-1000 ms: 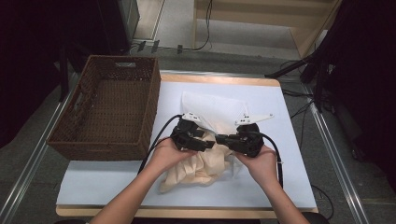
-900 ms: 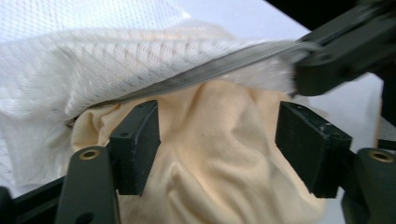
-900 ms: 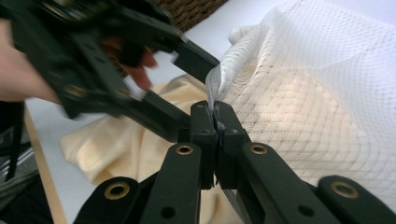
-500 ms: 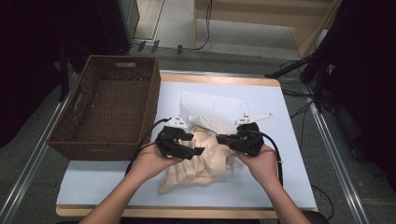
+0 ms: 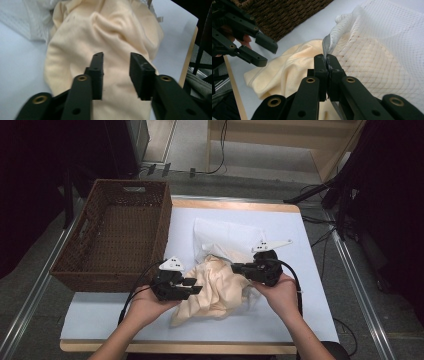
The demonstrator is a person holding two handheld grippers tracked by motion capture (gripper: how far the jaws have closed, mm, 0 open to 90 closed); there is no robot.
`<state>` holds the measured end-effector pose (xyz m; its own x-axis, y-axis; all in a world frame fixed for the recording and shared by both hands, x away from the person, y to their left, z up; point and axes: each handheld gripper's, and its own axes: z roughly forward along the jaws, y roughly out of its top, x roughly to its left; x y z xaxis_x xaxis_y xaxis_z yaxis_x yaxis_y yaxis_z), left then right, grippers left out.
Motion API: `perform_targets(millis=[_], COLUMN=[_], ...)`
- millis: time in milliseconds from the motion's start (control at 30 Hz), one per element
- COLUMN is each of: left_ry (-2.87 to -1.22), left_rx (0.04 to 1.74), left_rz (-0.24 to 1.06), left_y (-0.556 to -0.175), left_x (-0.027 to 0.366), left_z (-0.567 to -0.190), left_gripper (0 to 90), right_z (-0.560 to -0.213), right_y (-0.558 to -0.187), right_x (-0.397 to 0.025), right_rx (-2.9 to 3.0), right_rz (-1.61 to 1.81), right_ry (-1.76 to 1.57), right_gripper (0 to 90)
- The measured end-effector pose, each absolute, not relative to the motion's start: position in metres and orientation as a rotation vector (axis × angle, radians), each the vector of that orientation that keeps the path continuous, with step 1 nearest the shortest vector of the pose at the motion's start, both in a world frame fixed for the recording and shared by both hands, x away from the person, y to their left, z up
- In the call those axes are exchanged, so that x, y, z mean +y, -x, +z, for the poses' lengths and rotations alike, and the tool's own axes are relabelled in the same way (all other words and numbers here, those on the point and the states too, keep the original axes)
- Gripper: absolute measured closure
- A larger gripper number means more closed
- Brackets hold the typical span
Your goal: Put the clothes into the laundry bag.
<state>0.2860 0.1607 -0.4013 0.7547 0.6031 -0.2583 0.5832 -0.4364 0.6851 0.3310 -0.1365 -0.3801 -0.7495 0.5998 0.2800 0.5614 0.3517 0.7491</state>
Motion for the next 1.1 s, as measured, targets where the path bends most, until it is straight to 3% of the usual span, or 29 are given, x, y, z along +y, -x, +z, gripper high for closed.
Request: perform_targets(millis=[133,367,633,1100], left_ry=[-2.146,-2.155,-2.155,-2.202], left_rx=[0.914,0.944,1.006,0.934], left_rz=[0.024,0.047,0.027,0.019], left_y=[-0.279,-0.267,-0.264,-0.267], left_x=[0.173,0.187,0.194,0.154], left_z=[-0.406,-0.415,-0.437,-0.459], left_gripper=[79.9,90.0,90.0,90.0], right_z=[-0.379,-0.380,-0.380,-0.381], right_y=[-0.333,-0.334,-0.336,-0.337], right_x=[-0.137,-0.137,-0.136,-0.136], right_rx=[2.549,2.557,2.563,2.564], right_rz=[1.380,1.386,1.390,1.382], right_ry=[-1.087,-1.082,-1.079,-1.087], right_gripper=[89.3,89.3,89.3,89.4])
